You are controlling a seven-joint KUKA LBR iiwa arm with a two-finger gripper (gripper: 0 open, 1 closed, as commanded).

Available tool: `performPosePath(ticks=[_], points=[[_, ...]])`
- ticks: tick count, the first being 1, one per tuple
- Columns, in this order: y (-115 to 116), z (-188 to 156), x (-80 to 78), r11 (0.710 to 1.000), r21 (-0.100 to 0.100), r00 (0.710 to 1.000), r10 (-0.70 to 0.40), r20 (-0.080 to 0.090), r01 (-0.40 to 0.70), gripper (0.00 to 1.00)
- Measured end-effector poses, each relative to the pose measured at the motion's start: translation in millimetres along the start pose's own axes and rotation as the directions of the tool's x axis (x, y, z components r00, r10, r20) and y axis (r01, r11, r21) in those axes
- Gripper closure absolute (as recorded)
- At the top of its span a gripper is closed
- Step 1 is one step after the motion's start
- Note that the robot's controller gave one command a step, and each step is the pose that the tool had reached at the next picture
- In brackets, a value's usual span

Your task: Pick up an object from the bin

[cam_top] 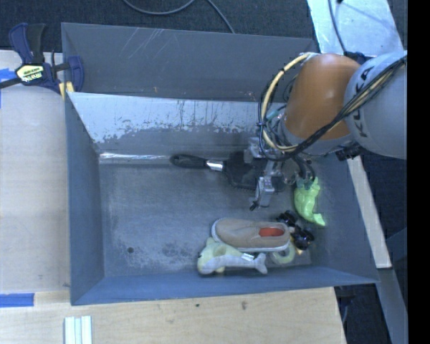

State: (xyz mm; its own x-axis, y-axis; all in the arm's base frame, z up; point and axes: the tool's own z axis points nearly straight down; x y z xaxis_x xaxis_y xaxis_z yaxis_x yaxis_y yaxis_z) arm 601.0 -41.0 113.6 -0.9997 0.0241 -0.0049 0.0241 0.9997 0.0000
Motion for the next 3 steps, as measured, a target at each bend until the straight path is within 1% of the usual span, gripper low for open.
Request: performPosePath(ticks=[1, 2, 3], points=[[-25.1, -6.1, -4.6, 0.999, -0.001, 0.999, 0.049, 0.003, -0.049, 0.00], [-49.4, -5.8, -12.2, 0.996, 0.006, 0.995, -0.094, 0.010, 0.094, 0.00], [-26.5, 14.7, -12.5, 0.996, 0.000, 0.996, 0.086, 0.009, -0.086, 0.00]])
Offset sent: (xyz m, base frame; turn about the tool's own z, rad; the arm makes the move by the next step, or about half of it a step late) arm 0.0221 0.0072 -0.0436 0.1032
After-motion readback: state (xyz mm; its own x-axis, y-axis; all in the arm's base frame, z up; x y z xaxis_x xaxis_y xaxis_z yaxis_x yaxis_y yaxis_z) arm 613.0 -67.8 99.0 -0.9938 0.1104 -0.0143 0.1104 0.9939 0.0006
